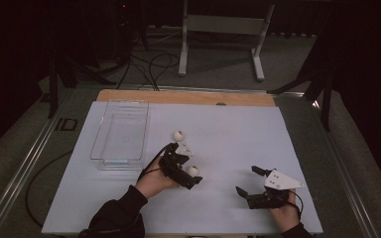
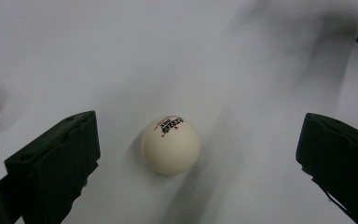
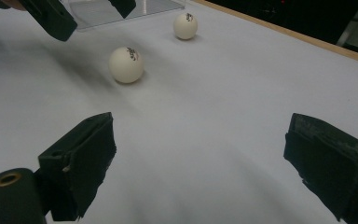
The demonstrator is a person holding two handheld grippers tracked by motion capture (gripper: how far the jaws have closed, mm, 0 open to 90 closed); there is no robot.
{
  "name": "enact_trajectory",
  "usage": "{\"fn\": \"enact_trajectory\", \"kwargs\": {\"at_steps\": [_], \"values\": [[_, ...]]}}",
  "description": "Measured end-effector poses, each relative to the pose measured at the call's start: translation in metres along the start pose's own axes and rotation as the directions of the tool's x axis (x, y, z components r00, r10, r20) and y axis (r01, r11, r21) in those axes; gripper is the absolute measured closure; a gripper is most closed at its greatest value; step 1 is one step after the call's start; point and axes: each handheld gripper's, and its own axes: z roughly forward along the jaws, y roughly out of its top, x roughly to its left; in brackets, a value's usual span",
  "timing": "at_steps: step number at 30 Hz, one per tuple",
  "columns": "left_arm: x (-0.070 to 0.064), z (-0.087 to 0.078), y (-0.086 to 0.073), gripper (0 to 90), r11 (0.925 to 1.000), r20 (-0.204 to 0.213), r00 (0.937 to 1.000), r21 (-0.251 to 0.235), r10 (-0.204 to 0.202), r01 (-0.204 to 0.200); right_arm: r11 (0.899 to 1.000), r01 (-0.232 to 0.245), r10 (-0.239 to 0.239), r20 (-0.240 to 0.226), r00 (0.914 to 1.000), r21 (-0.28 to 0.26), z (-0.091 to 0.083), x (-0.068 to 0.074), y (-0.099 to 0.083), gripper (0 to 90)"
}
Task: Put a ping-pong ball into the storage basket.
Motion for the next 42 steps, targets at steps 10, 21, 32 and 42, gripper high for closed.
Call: {"fn": "enact_trajectory", "kwargs": {"at_steps": [10,21,32,42], "values": [[0.004,0.012,0.001,3.1,0.997,-0.036,0.9986,0.066,-0.038,0.04,1.0,0.001,-0.001,-0.001,1.0,0.001,0.0,0.0,0.0,8.7],[0.006,0.021,0.0,14.4,0.9925,-0.047,0.998,0.112,-0.044,0.049,1.0,-0.004,0.004,-0.005,1.0,0.002,0.001,0.0,0.0,8.7],[0.008,0.027,0.0,34.2,0.9874,-0.052,0.9969,0.144,-0.058,0.065,1.0,-0.003,0.003,-0.007,1.0,0.0,0.0,0.0,0.0,8.7],[0.01,0.034,0.0,48.1,0.9808,-0.048,0.9975,0.185,-0.052,0.06,1.0,-0.007,0.007,-0.006,1.0,-0.003,0.0,-0.001,0.0,8.7]]}}
